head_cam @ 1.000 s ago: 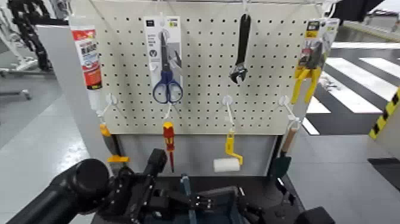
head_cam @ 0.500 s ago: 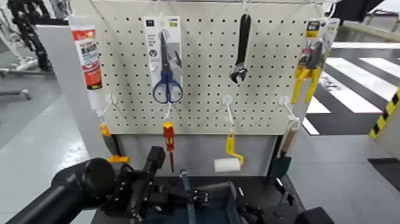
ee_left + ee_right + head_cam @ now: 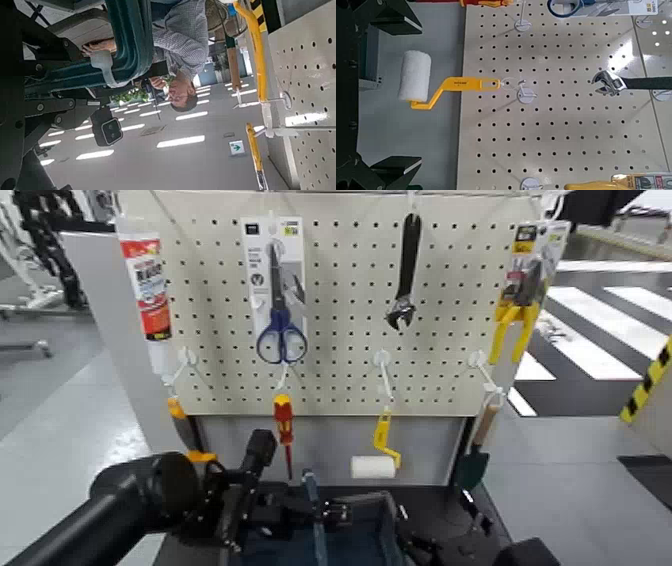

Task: Place the crate on the table.

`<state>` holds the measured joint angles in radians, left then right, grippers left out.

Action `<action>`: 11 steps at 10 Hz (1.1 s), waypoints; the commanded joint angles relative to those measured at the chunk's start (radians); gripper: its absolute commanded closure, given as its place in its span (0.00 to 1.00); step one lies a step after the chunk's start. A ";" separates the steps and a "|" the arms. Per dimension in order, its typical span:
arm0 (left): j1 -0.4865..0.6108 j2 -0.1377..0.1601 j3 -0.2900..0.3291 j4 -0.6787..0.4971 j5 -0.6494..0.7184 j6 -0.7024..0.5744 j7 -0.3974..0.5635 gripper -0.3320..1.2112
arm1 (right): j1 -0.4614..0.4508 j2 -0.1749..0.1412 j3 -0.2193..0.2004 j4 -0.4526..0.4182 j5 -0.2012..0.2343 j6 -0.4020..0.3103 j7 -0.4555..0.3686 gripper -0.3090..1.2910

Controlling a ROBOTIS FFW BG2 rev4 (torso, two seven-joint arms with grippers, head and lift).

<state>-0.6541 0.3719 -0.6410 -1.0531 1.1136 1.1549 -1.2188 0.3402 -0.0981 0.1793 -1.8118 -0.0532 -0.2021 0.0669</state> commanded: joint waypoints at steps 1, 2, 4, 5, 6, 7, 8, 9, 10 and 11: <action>-0.007 -0.007 -0.006 0.036 -0.006 -0.029 -0.010 0.98 | -0.001 0.001 0.002 0.002 -0.001 -0.002 0.001 0.28; -0.007 -0.011 -0.006 0.058 -0.006 -0.049 -0.011 0.97 | -0.001 0.001 0.002 0.002 -0.002 -0.002 0.001 0.28; -0.007 -0.013 -0.002 0.062 -0.006 -0.063 -0.011 0.59 | -0.001 0.001 0.002 0.002 -0.005 -0.002 0.001 0.28; -0.006 -0.013 0.006 0.062 -0.006 -0.069 -0.010 0.46 | -0.001 0.000 0.002 0.002 -0.007 -0.002 0.001 0.28; -0.002 -0.015 0.015 0.062 -0.006 -0.078 -0.007 0.37 | -0.001 0.000 0.003 0.003 -0.008 -0.002 0.001 0.28; -0.001 -0.016 0.026 0.056 -0.006 -0.083 0.001 0.32 | 0.000 0.000 0.002 0.003 -0.010 0.000 0.001 0.28; 0.011 -0.019 0.049 0.042 -0.006 -0.081 0.030 0.30 | 0.000 0.000 0.000 0.003 -0.011 0.000 0.001 0.28; 0.031 -0.019 0.078 0.024 -0.006 -0.069 0.073 0.30 | 0.002 0.000 0.000 0.002 -0.013 0.000 0.001 0.28; 0.056 -0.018 0.110 -0.013 -0.006 -0.050 0.130 0.30 | 0.003 0.000 -0.001 0.002 -0.014 0.000 0.002 0.28; 0.096 -0.018 0.165 -0.071 -0.006 -0.027 0.212 0.30 | 0.003 0.000 -0.001 0.002 -0.016 0.000 0.002 0.28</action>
<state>-0.5818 0.3537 -0.5081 -1.0905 1.1075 1.1132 -1.0158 0.3433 -0.0982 0.1779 -1.8099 -0.0678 -0.2024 0.0690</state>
